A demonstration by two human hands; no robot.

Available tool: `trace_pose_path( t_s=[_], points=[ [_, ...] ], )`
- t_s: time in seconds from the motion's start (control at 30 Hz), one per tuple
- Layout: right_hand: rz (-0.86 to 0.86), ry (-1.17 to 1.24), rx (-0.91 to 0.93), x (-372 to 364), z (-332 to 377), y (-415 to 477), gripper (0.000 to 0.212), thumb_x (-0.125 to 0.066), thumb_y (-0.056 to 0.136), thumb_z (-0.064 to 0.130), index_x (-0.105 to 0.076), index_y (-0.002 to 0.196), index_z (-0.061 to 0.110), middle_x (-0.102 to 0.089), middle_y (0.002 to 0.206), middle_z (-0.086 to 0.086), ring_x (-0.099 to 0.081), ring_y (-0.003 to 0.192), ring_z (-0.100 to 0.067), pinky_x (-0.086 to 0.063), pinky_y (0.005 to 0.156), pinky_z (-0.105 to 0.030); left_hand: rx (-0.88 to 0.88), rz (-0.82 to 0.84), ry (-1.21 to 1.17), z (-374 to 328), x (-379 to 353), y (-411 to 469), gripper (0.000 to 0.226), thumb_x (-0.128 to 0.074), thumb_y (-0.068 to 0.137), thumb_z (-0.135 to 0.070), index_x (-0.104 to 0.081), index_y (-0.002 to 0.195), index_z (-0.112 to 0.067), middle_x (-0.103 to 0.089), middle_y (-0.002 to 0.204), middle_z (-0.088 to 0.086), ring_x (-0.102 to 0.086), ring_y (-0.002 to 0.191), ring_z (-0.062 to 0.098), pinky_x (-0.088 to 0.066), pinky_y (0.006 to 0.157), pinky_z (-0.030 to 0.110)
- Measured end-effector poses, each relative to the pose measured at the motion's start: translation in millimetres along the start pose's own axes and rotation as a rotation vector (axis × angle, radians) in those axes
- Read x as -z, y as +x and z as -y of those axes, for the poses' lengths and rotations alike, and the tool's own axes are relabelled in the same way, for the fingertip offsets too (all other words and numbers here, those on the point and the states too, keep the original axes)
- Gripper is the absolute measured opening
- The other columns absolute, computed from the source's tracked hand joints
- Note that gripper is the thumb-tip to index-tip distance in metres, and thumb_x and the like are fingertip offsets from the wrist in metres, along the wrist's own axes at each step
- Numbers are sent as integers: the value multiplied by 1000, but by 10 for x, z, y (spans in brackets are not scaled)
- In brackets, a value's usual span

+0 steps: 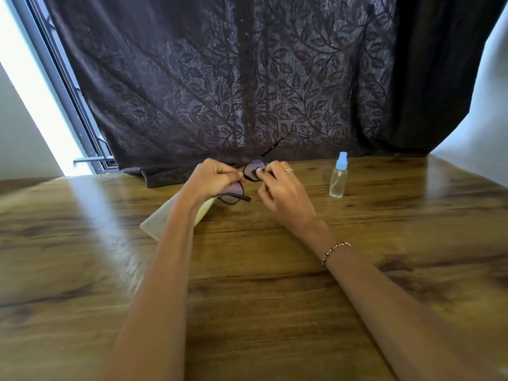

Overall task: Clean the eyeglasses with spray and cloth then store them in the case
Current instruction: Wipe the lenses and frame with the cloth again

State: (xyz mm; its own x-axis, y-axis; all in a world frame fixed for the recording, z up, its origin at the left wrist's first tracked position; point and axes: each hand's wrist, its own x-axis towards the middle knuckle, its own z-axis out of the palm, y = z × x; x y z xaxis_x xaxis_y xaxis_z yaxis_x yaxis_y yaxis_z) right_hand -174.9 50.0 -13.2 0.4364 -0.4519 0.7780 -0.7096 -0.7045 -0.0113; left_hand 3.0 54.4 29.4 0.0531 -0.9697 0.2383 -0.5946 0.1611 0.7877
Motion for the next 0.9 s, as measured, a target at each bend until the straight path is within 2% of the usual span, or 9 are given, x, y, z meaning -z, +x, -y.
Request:
trace_pose_path(
  t_s=[0.1, 0.2, 0.27, 0.4, 0.47, 0.6, 0.73, 0.8, 0.9],
  points=[
    [54, 0, 94, -25, 4, 28, 34, -54, 86, -7, -59, 120, -7, -57, 102, -16, -53, 91, -30, -48, 77, -38, 2, 8, 16, 2, -10, -9, 13, -66, 87, -20, -76, 94, -16, -73, 92, -1, -63, 96, 9, -47, 88, 24],
    [11, -104, 40, 11, -101, 42, 48, -54, 81, -15, -54, 128, -8, -58, 107, -17, -53, 92, -32, -49, 78, -38, -20, 16, 16, -18, -12, 11, 10, -67, 87, -22, -76, 90, -20, -73, 90, -2, -63, 92, 5, -46, 85, 22],
    [-7, -115, -8, 3, -110, 29, 45, -56, 81, -14, -56, 125, -9, -58, 104, -17, -54, 91, -32, -51, 75, -39, -20, 9, 24, -10, -3, 21, 9, -68, 86, -23, -76, 88, -22, -74, 92, -1, -62, 89, 3, -45, 80, 18],
    [5, -25, 91, -77, 10, 8, 32, -58, 85, -8, -61, 116, -8, -58, 98, -16, -54, 87, -30, -49, 73, -36, -13, 15, 53, 10, -20, -7, 13, -67, 87, -22, -76, 95, -16, -74, 94, 1, -64, 97, 10, -48, 91, 29],
    [-5, -68, 106, -56, -17, 24, 37, -58, 83, -12, -61, 119, -7, -59, 100, -15, -53, 88, -29, -47, 73, -34, -25, 13, 52, -4, -34, -24, 13, -67, 86, -22, -76, 94, -17, -74, 93, 1, -64, 96, 9, -48, 91, 29],
    [-51, -182, 9, 30, -120, 45, 44, -56, 77, -16, -59, 120, -9, -60, 98, -17, -56, 88, -32, -51, 70, -37, -48, 19, 52, -39, -33, -8, 12, -67, 86, -22, -77, 92, -17, -74, 95, -2, -63, 96, 6, -47, 91, 24],
    [22, -104, 43, -36, 8, 15, 23, -56, 84, -7, -62, 107, -6, -57, 97, -16, -54, 89, -30, -52, 66, -39, -22, 4, 47, -8, -44, -21, 13, -67, 87, -18, -76, 94, -14, -74, 96, 3, -63, 94, 7, -47, 88, 24],
    [31, -84, 95, -42, 29, 24, 25, -55, 87, -6, -62, 111, -6, -58, 99, -15, -54, 91, -30, -53, 63, -38, -28, 16, 44, -12, -56, -36, 13, -66, 87, -17, -76, 95, -12, -74, 94, 5, -65, 97, 13, -49, 93, 31],
    [-52, -156, 62, -6, -58, 51, 35, -50, 85, -9, -60, 120, -8, -60, 100, -16, -57, 91, -32, -52, 64, -35, -44, 29, 28, -52, -41, -42, 13, -66, 87, -19, -76, 94, -13, -75, 93, 2, -65, 96, 10, -49, 95, 30]
  ],
)
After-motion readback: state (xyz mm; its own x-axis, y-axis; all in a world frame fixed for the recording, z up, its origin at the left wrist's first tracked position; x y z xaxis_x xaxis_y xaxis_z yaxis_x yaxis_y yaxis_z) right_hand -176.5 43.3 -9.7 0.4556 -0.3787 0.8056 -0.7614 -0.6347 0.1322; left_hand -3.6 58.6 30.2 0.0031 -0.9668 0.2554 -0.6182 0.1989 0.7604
